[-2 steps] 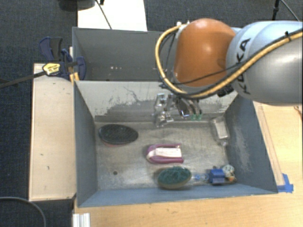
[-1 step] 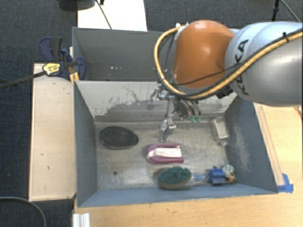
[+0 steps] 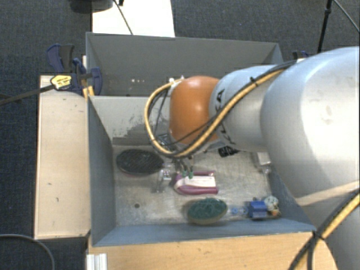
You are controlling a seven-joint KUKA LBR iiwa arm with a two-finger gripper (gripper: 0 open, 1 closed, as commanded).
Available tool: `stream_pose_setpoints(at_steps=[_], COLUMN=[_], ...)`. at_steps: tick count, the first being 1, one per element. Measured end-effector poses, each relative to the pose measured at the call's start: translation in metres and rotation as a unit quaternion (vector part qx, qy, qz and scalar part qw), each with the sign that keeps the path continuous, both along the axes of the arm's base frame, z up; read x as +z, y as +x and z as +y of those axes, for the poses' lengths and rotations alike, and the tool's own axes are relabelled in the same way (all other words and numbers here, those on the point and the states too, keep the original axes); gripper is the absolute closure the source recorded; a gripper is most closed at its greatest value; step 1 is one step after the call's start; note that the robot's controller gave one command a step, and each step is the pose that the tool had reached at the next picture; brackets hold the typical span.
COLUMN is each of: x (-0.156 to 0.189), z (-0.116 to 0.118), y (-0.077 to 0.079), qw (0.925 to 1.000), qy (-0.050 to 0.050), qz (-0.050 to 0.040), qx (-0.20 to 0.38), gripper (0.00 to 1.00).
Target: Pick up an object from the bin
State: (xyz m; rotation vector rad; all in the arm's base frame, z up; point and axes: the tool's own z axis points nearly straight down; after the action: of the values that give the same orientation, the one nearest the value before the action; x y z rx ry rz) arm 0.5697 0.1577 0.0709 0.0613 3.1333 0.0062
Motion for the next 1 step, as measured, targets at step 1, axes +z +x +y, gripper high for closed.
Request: stream_pose_setpoints(at_steps=[1], x=[0.0080], z=[0.0364], y=[-0.0048], qw=[0.9991], qy=[0.000], qz=[0.0014], qx=[-0.042], gripper=[0.00])
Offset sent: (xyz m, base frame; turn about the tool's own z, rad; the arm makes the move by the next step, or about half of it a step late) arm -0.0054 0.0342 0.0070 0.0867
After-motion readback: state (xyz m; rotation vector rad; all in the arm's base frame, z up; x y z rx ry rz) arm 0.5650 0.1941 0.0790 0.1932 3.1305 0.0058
